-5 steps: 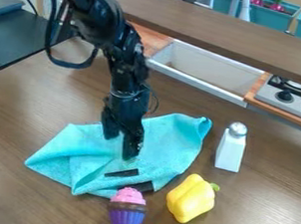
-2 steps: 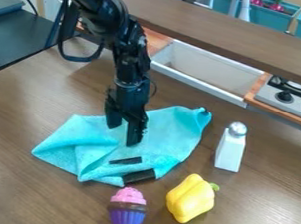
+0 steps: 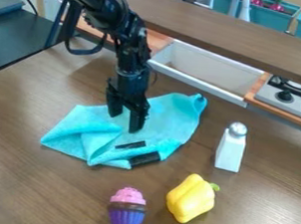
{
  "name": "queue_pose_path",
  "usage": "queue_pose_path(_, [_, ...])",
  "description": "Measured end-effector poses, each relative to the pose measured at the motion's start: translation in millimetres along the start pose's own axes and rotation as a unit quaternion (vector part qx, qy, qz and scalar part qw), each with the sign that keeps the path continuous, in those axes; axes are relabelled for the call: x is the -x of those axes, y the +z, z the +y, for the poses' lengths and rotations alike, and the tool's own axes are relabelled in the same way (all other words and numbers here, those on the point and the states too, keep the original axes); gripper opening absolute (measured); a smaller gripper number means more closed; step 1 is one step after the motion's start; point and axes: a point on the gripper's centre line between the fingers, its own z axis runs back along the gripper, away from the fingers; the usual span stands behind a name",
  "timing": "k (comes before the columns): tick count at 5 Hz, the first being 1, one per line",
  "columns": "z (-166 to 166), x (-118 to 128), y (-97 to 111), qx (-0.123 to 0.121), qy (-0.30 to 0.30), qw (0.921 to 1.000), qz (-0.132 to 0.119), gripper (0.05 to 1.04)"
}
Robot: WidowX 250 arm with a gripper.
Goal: Move the cloth from top left to bottom right
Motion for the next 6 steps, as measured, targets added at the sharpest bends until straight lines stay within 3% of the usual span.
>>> queue_pose_path(3, [44.6,-26.7,-5.8,-0.024,0.060,0.9979,-0.005,0.999])
queue_pose_path(5, [67.8,-38.9,-8.2,-0.046,0.069,0.9963,-0.021,1.000])
queue_pose_path(6, [65.1,-32.1,-10.5,-0.035,0.068,0.9969,-0.016,1.001])
